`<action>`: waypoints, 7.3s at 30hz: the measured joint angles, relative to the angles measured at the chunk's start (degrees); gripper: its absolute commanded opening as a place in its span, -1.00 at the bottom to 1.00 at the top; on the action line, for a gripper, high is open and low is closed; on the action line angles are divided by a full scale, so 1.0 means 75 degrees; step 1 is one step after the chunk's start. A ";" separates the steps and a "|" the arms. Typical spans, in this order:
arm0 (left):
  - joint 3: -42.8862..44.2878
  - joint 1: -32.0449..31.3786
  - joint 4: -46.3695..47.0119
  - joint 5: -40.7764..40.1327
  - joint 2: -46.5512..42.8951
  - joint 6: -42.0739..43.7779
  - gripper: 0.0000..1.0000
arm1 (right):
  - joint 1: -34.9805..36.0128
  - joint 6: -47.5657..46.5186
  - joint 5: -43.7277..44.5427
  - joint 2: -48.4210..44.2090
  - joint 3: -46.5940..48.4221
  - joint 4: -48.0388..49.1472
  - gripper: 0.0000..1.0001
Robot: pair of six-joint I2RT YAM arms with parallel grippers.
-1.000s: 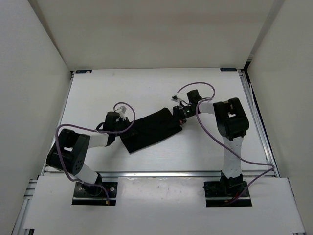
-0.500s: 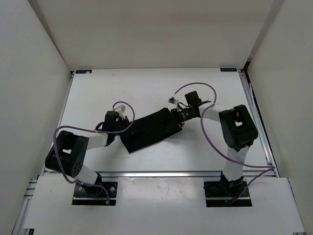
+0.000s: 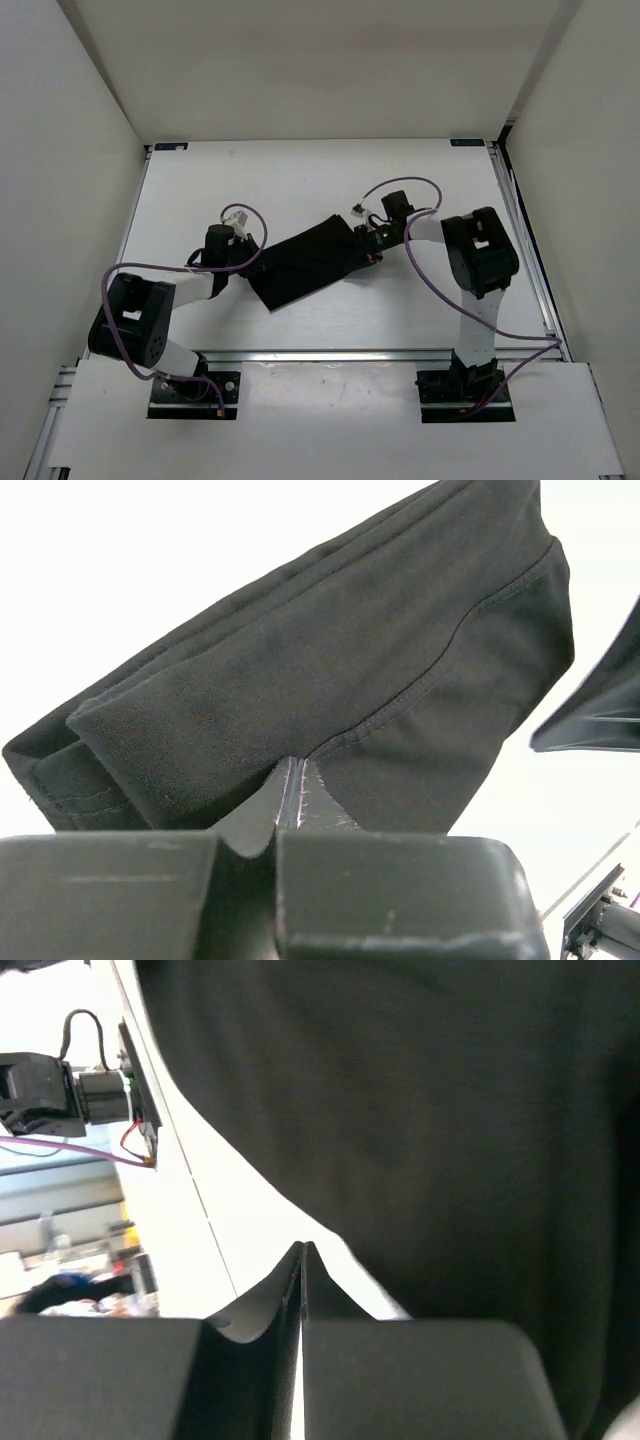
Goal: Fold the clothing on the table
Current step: Fold the skirt
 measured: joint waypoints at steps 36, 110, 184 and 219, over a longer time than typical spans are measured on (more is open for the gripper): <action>-0.0251 -0.0545 -0.0117 -0.0230 -0.0038 0.0321 -1.00 | 0.0280 -0.0772 0.0615 -0.0245 0.1113 -0.0854 -1.00; 0.0300 -0.0819 -0.0344 -0.1239 -0.0096 -0.0146 -1.00 | 0.0192 -0.1594 0.5581 0.0871 0.3727 -0.2964 -1.00; 0.0315 -0.4208 -0.1157 -0.1512 -0.0050 0.0076 -1.00 | 0.2130 -0.1734 0.5292 -0.3142 -0.1944 -0.1105 -0.76; -0.2092 -0.2795 -0.1166 -0.0455 -0.3459 -0.1626 0.97 | 0.0758 -0.1209 0.2579 -0.4637 -0.3471 -0.1731 0.47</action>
